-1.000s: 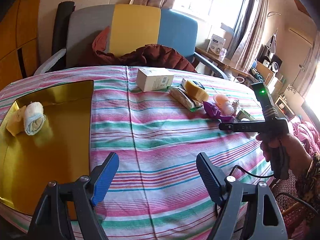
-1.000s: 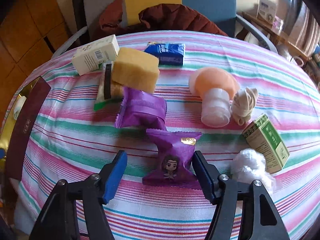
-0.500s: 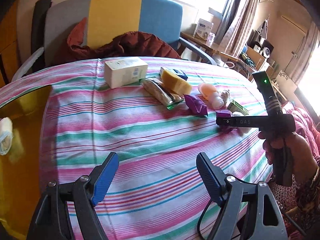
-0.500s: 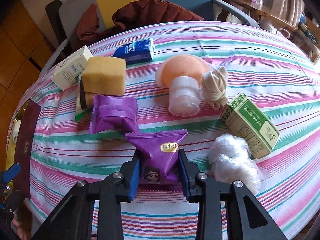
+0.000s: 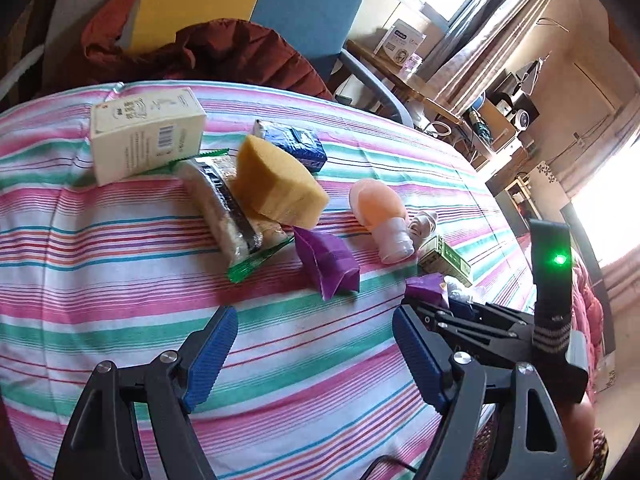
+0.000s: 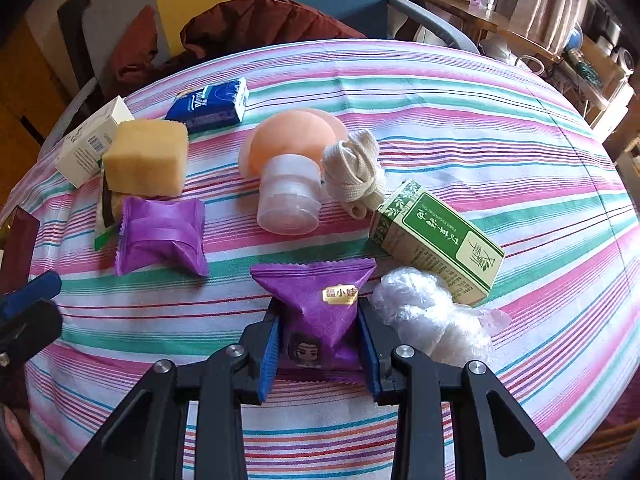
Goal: Organize objects
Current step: 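Grasp a second purple packet with the left tool while the right tool holds its packet, then carry the purple packet to the gold tray with the left tool and release it, then lower the purple packet into the gold tray and open the right tool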
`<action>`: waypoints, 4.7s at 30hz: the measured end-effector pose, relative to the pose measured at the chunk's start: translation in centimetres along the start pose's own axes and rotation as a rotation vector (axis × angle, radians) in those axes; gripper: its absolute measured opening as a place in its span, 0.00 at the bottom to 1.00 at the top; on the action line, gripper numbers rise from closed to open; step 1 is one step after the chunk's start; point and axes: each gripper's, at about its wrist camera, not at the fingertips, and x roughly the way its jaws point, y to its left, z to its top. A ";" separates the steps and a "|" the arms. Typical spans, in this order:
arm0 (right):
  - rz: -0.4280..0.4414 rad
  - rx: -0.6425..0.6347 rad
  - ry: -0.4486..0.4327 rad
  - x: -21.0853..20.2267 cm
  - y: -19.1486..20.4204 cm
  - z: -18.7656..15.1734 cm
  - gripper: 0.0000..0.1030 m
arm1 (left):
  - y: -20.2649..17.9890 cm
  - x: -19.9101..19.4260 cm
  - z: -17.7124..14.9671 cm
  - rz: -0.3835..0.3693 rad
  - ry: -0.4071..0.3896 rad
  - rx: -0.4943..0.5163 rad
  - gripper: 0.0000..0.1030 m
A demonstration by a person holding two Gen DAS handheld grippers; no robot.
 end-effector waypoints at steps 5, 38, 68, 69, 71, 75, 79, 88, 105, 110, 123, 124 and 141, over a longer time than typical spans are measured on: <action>0.005 0.008 0.008 0.0 -0.1 0.3 0.34 | 0.8 3.1 1.5 -0.063 0.044 -0.117 0.77; 0.102 -0.053 -0.024 -0.3 1.7 -0.6 0.35 | 5.4 -1.3 -5.8 -0.180 -0.060 -0.094 0.34; 0.259 -0.317 -0.181 -1.6 10.4 -3.4 0.35 | 19.7 -16.6 -6.6 -0.090 -0.360 -0.410 0.34; 0.266 -0.325 -0.182 -1.6 10.6 -3.5 0.35 | 20.5 -16.9 -6.4 -0.076 -0.366 -0.428 0.34; 0.277 -0.341 -0.182 -1.6 11.0 -3.7 0.35 | 22.2 -17.5 -6.1 -0.034 -0.373 -0.468 0.34; 0.294 -0.365 -0.189 -1.7 11.6 -4.0 0.34 | 25.9 -18.0 -5.4 0.028 -0.373 -0.566 0.34; 0.306 -0.376 -0.204 -2.0 11.9 -4.1 0.35 | 28.7 -17.9 -4.3 0.093 -0.345 -0.643 0.34; 0.323 -0.398 -0.220 -2.1 12.2 -4.2 0.35 | 31.6 -17.8 -3.3 0.129 -0.364 -0.743 0.50; 0.357 -0.430 -0.212 -2.3 14.7 -5.4 0.35 | 25.8 -19.9 -6.4 0.114 -0.379 -0.488 0.53; 0.410 -0.411 -0.206 -2.9 17.5 -5.1 0.35 | 24.1 -20.9 -7.8 0.180 -0.374 -0.390 0.53; 0.542 -0.538 -0.257 -6.0 31.9 -3.2 0.34 | 24.1 -21.8 -10.8 0.196 -0.366 -0.404 0.53; 0.543 -0.546 -0.258 -6.0 32.9 -3.0 0.34 | 24.1 -21.8 -10.9 0.199 -0.364 -0.405 0.53; 0.349 -0.553 -0.319 -2.4 39.5 1.2 0.50 | 24.0 -22.1 -11.0 0.194 -0.351 -0.421 0.53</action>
